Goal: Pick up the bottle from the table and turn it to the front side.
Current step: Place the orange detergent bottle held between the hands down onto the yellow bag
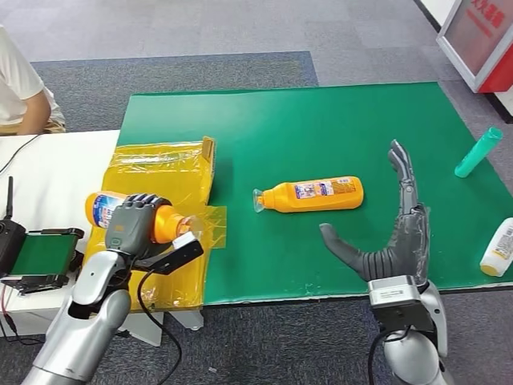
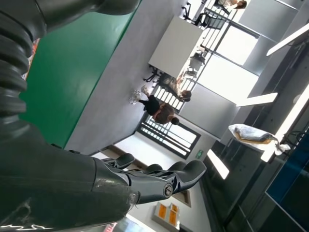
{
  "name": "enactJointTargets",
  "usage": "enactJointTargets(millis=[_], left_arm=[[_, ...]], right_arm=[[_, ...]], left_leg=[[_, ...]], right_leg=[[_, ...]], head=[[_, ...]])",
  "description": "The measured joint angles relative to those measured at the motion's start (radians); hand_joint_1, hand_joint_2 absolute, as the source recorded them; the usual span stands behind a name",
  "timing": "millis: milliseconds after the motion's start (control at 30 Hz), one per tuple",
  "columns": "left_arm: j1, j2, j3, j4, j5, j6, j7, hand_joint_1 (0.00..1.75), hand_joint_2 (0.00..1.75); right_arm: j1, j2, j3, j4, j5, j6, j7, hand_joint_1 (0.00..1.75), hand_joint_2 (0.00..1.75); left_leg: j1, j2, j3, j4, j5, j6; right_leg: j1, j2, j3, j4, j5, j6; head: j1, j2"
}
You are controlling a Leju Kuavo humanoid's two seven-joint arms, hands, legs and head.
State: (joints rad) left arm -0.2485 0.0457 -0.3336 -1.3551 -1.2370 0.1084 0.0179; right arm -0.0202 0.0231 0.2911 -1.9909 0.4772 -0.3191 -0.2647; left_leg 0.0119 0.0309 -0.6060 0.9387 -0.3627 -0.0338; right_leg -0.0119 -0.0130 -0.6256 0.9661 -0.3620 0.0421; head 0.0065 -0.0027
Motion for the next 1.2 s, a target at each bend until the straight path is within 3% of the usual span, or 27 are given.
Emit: enactJointTargets(millis=[233, 667, 700, 833, 1200], left_arm=[[-0.091, -0.044, -0.041, 0.178, -0.017, -0.002, -0.004, 1.75, 1.75], [-0.177, -0.076, -0.105, 0.268, -0.081, -0.029, 0.016, 1.75, 1.75], [-0.185, -0.08, -0.109, 0.271, -0.081, -0.033, 0.021, 1.68, 1.75], [-0.207, -0.093, -0.117, 0.283, -0.072, -0.052, 0.038, 0.0, 1.75], [-0.222, -0.113, -0.121, 0.304, -0.059, -0.061, 0.059, 0.0, 1.75]], right_arm=[[-0.004, 0.003, 0.0, 0.0, -0.014, 0.014, -0.013, 0.0, 1.75], [0.014, 0.005, 0.0, -0.002, -0.017, 0.035, -0.034, 0.0, 1.75], [0.02, 0.005, 0.0, -0.004, -0.016, 0.036, -0.037, 0.0, 1.75], [0.04, 0.005, 0.0, -0.019, -0.009, 0.039, -0.046, 0.0, 1.75], [0.083, -0.002, -0.019, -0.052, -0.013, 0.056, -0.063, 0.0, 1.75]], left_leg=[[0.0, 0.0, 0.0, 0.0, 0.0, 0.0], [0.0, 0.0, -0.001, 0.0, 0.0, 0.0], [0.0, 0.0, -0.001, 0.0, 0.0, 0.0], [0.0, 0.0, -0.001, 0.0, 0.0, 0.0], [0.0, 0.0, -0.001, 0.0, 0.0, 0.0]], right_leg=[[0.0, 0.0, 0.0, 0.0, 0.0, 0.0], [0.0, 0.0, 0.0, 0.0, 0.0, 0.0], [0.0, 0.0, 0.0, 0.0, 0.0, 0.0], [0.0, 0.0, 0.0, 0.0, 0.0, 0.0], [0.0, 0.0, 0.0, 0.0, 0.0, 0.0]], head=[[0.0, 0.0], [0.0, 0.0], [0.0, 0.0], [0.0, 0.0], [0.0, 0.0]])
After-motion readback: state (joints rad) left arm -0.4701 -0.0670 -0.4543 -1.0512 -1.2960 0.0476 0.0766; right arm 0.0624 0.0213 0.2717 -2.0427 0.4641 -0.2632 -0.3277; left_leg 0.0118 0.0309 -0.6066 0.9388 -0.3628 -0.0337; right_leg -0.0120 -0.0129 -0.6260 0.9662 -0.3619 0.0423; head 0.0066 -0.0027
